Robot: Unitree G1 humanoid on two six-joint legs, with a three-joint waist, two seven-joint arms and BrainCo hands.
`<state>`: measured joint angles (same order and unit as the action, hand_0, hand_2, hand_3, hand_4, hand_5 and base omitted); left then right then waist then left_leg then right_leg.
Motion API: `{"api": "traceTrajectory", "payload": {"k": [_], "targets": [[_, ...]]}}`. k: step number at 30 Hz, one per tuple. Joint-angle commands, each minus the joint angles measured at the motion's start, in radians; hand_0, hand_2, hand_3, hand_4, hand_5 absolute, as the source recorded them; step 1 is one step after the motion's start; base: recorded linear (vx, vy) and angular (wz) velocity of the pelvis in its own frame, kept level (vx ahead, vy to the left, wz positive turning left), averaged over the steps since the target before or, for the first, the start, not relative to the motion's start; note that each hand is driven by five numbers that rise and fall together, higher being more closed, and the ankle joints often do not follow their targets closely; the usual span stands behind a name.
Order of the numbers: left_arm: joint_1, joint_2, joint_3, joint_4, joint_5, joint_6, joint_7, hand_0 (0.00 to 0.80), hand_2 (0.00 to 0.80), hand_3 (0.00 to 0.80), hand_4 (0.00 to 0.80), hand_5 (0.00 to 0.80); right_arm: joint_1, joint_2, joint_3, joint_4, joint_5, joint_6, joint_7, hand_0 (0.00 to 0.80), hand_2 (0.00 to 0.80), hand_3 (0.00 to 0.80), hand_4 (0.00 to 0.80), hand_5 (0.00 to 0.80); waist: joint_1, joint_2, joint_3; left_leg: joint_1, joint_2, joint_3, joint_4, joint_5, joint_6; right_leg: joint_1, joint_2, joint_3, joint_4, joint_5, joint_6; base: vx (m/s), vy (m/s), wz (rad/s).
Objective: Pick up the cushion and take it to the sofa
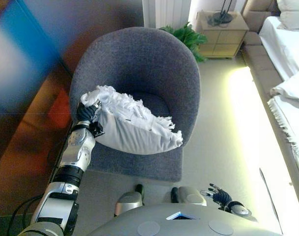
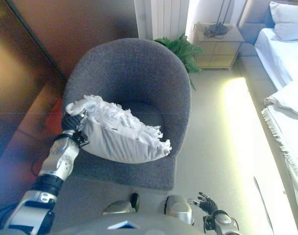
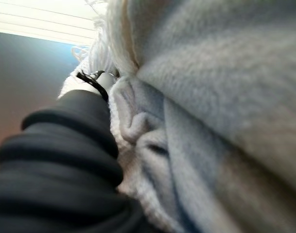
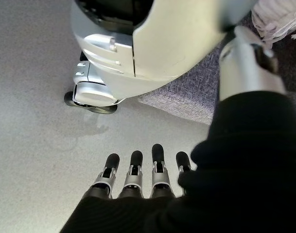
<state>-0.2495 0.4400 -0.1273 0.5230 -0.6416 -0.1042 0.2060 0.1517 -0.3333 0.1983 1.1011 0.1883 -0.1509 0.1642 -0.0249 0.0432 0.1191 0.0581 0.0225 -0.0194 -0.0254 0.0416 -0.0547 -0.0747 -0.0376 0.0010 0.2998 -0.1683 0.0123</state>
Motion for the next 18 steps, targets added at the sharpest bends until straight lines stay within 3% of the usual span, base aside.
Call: {"api": "traceTrajectory", "payload": {"k": [1,8,18], "targets": [[-0.199,0.01,0.018,0.082,0.023,-0.044,0.014,0.8,0.8,0.8,0.8,0.8,-0.029,0.011,0.072,-0.053,-0.016,0.029,-0.005,0.0,0.0,0.0,0.0,0.0,-0.056,-0.038,0.063,-0.001,-0.03,0.04,0.055,-0.114,0.03,0.117,-0.066,0.016,-0.33,0.171,0.1,-0.018,0.031,-0.07],[-0.422,0.069,-0.056,0.373,0.01,-0.011,0.056,0.8,0.8,0.8,0.8,0.8,-0.13,-0.023,0.153,-0.077,0.033,0.045,-0.03,0.0,0.0,0.0,0.0,0.0,-0.106,-0.044,0.147,-0.064,-0.024,0.064,0.065,-0.104,0.03,0.04,-0.062,0.06,-0.309,0.177,0.102,-0.115,0.03,-0.14],[-0.79,0.153,-0.184,0.658,0.034,-0.013,0.142,0.8,0.8,0.8,0.8,0.8,-0.293,-0.055,0.267,-0.171,0.163,0.02,-0.09,0.0,0.0,0.0,0.0,0.0,-0.144,-0.102,0.324,-0.234,-0.002,0.091,0.084,-0.066,0.025,-0.144,-0.037,0.118,-0.27,0.214,0.101,-0.156,0.003,-0.13]]}}
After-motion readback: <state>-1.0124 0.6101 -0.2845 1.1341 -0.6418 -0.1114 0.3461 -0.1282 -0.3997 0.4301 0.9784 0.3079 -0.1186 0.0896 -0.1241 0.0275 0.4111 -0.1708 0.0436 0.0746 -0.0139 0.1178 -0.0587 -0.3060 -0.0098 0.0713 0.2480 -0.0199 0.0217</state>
